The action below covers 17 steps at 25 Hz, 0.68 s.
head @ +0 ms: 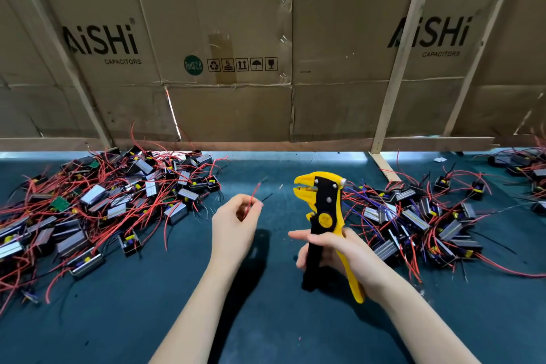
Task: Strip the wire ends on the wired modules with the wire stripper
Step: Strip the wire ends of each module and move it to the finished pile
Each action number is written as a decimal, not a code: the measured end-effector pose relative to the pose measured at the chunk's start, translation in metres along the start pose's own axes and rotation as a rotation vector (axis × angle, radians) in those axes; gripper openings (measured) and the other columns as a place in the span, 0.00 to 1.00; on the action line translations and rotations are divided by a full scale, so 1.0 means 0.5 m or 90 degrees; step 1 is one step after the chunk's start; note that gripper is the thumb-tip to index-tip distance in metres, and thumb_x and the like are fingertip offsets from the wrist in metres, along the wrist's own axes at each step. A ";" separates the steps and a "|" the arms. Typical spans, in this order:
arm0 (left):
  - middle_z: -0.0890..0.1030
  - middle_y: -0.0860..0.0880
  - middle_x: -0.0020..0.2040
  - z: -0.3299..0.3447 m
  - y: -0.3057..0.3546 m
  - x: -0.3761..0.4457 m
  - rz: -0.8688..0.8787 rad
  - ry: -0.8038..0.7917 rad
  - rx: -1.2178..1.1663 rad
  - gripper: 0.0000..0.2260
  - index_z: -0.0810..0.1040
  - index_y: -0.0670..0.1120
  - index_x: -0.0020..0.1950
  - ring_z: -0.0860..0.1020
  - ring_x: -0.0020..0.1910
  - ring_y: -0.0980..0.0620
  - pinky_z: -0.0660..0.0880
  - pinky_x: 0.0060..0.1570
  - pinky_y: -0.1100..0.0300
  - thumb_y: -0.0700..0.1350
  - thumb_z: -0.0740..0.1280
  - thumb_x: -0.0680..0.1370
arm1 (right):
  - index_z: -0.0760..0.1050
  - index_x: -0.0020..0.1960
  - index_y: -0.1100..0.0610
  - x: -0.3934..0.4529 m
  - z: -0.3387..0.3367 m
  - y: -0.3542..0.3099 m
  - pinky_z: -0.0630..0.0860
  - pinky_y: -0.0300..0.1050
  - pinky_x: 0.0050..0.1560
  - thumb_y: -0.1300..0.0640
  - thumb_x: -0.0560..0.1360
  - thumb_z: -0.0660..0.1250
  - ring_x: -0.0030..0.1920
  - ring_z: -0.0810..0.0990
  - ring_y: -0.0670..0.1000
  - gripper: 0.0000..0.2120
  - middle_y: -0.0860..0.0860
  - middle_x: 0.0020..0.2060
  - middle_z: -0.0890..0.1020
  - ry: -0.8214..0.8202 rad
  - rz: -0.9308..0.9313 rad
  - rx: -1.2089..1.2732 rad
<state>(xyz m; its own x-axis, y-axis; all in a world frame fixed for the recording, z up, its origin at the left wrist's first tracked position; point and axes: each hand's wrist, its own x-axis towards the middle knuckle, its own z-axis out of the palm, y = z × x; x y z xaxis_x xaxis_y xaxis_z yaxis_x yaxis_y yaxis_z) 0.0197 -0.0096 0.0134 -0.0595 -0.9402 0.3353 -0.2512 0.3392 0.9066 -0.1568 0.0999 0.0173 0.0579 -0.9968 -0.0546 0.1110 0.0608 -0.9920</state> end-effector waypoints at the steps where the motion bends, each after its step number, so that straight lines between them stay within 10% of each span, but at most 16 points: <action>1: 0.74 0.56 0.29 0.000 0.007 -0.001 -0.011 -0.034 -0.085 0.05 0.82 0.46 0.42 0.66 0.27 0.58 0.64 0.32 0.65 0.43 0.69 0.77 | 0.80 0.59 0.64 0.000 0.003 0.000 0.78 0.47 0.47 0.44 0.66 0.71 0.44 0.83 0.59 0.29 0.65 0.42 0.84 -0.030 0.037 0.017; 6: 0.64 0.56 0.27 0.017 0.039 -0.019 -0.051 -0.265 -0.294 0.12 0.84 0.48 0.54 0.59 0.25 0.56 0.56 0.28 0.64 0.51 0.72 0.73 | 0.75 0.61 0.67 0.009 0.014 0.003 0.79 0.47 0.42 0.39 0.68 0.70 0.42 0.83 0.61 0.35 0.67 0.43 0.84 -0.130 0.140 -0.021; 10: 0.64 0.51 0.26 0.025 0.042 -0.024 -0.126 -0.293 -0.272 0.12 0.81 0.50 0.38 0.61 0.24 0.54 0.60 0.26 0.65 0.58 0.74 0.66 | 0.74 0.63 0.64 0.010 0.009 0.000 0.79 0.46 0.43 0.37 0.70 0.68 0.43 0.84 0.60 0.35 0.66 0.46 0.84 -0.157 0.136 -0.043; 17: 0.61 0.51 0.28 0.010 0.034 -0.011 -0.191 -0.102 -0.352 0.09 0.79 0.48 0.36 0.60 0.24 0.55 0.60 0.23 0.68 0.49 0.76 0.68 | 0.78 0.61 0.58 0.007 0.013 -0.017 0.80 0.45 0.38 0.41 0.69 0.75 0.37 0.85 0.54 0.28 0.53 0.45 0.86 0.109 0.005 -0.112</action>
<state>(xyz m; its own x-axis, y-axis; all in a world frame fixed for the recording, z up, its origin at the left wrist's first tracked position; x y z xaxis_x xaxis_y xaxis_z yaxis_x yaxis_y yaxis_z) 0.0107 0.0014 0.0257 -0.2185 -0.9749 0.0430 0.2530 -0.0140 0.9674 -0.1509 0.0962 0.0265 -0.1133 -0.9914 -0.0653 -0.0646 0.0729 -0.9952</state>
